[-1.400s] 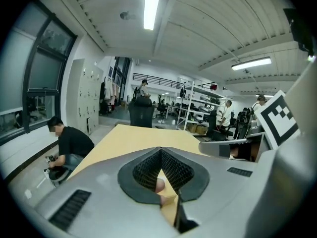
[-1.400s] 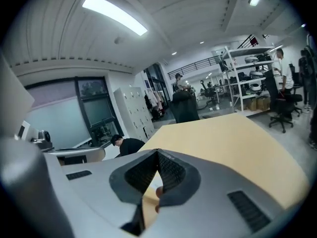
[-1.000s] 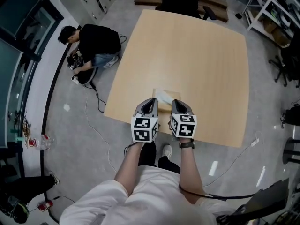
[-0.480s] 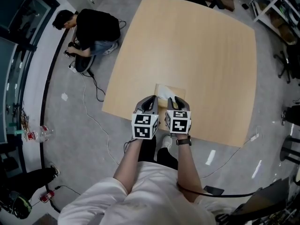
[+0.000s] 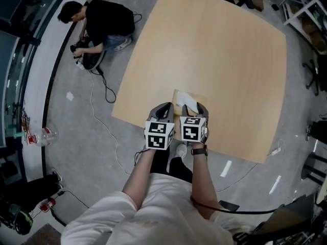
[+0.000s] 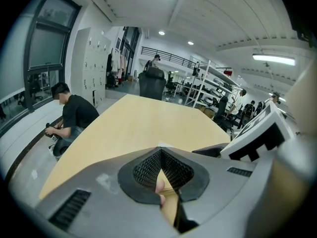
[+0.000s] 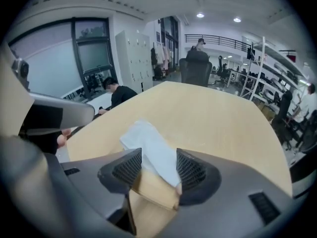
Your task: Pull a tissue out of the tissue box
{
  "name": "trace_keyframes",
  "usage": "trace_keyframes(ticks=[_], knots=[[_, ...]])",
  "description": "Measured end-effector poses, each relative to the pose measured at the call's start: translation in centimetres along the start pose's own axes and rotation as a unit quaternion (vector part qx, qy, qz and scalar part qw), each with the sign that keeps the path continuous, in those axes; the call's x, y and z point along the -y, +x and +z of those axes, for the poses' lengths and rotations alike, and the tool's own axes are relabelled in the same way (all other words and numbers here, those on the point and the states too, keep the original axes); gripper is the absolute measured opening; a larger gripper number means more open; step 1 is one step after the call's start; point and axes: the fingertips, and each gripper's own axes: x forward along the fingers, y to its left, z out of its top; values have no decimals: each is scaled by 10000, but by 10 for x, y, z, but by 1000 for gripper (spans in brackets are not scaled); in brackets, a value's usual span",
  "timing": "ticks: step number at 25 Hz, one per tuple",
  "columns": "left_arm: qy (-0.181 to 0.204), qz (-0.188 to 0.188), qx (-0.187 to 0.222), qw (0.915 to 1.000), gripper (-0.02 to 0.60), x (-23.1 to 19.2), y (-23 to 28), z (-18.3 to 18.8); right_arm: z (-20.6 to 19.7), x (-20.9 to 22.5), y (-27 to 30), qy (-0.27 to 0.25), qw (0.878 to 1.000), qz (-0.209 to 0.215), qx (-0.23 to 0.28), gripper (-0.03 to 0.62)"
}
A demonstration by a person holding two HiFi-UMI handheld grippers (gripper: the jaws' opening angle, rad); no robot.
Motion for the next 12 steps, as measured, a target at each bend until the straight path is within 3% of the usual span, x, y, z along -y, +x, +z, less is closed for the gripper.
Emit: trace_keyframes(ticks=[3,7,12], knots=[[10,-4,-7,10000,-12,-2,0,0,-4,2,4,-118,9997,-203,-86,197],[40,-35,13,10000,-12,-6,0,4,9,10,-4,106,9986,-483,201,32],[81,-89,190,9997,-12,2,-2,27,41,19,-26,251,9966,-429,657,8]])
